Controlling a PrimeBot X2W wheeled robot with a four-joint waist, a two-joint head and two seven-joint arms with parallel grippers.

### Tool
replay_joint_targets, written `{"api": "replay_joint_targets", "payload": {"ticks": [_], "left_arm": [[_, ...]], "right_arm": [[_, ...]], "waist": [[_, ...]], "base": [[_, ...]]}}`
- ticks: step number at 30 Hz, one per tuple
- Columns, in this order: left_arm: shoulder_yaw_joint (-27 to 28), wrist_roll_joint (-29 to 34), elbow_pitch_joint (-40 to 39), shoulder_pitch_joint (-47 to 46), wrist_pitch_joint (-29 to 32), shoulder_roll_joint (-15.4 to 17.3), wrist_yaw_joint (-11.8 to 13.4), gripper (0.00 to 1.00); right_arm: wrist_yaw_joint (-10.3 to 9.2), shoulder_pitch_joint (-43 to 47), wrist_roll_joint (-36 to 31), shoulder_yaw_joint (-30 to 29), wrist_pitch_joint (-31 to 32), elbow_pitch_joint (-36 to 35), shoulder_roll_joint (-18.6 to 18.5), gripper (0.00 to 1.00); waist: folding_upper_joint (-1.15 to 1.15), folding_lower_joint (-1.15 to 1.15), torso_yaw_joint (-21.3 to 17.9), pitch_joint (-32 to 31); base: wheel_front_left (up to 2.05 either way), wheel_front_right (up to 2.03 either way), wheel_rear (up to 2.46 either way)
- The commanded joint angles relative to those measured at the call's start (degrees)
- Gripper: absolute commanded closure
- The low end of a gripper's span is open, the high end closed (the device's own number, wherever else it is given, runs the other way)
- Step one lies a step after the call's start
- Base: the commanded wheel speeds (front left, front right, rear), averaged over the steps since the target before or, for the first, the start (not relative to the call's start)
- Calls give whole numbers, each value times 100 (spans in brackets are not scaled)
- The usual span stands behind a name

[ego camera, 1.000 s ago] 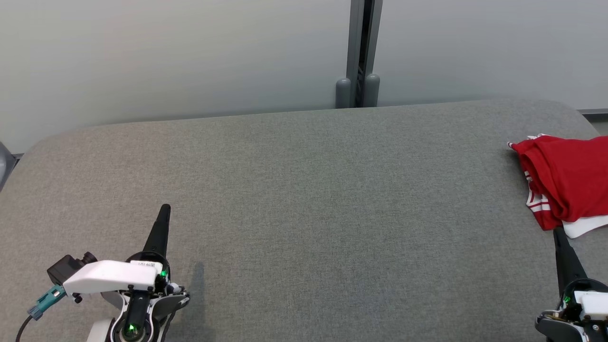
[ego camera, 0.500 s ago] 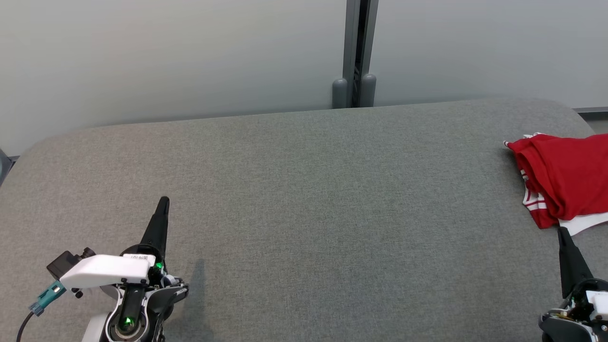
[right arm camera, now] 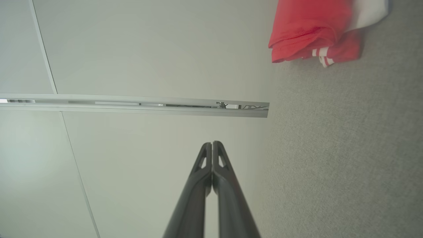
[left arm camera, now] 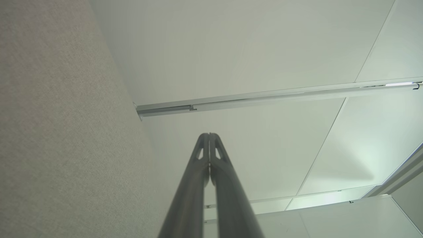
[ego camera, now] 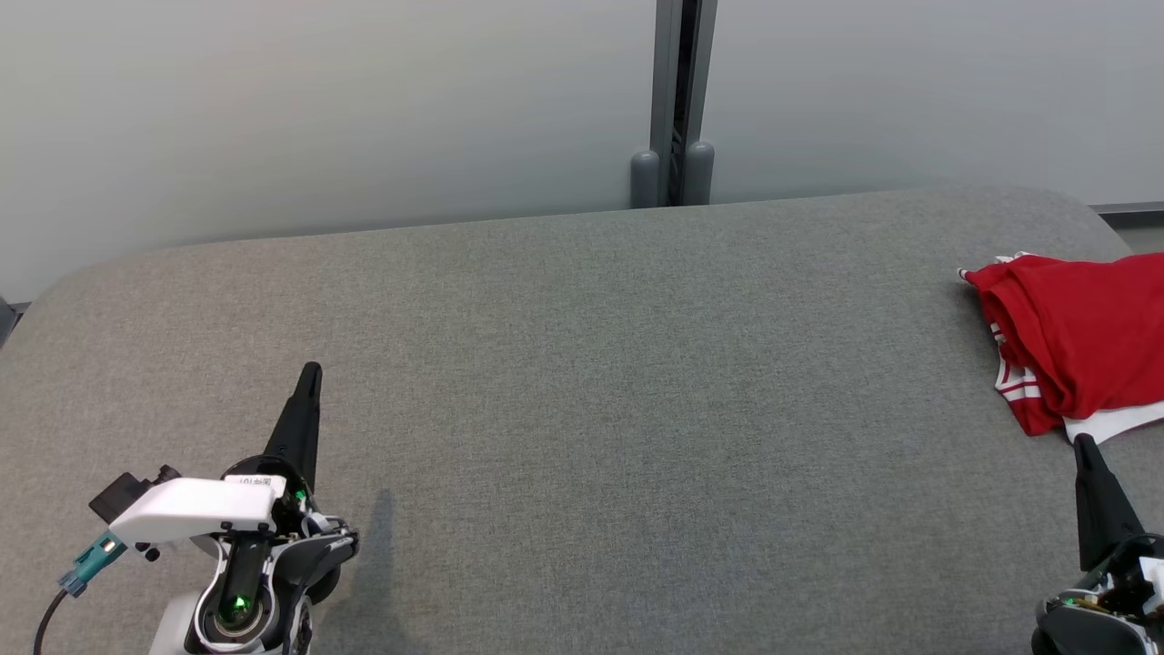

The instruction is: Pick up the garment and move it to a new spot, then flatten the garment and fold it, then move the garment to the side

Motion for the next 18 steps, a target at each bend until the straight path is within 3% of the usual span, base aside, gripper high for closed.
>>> {"api": "replay_joint_targets", "payload": {"ticks": [1, 18], "left_arm": [[26, -24, 5, -89, 10, 35, -20, 100], [21, -30, 2, -87, 7, 34, -20, 100]], "right_arm": [[0, -30, 17, -20, 21, -22, -15, 100], [0, -30, 17, -21, 21, -22, -15, 100]], "waist": [[0, 0, 0, 0], [0, 0, 0, 0]], "base": [[0, 0, 0], [0, 0, 0]]}}
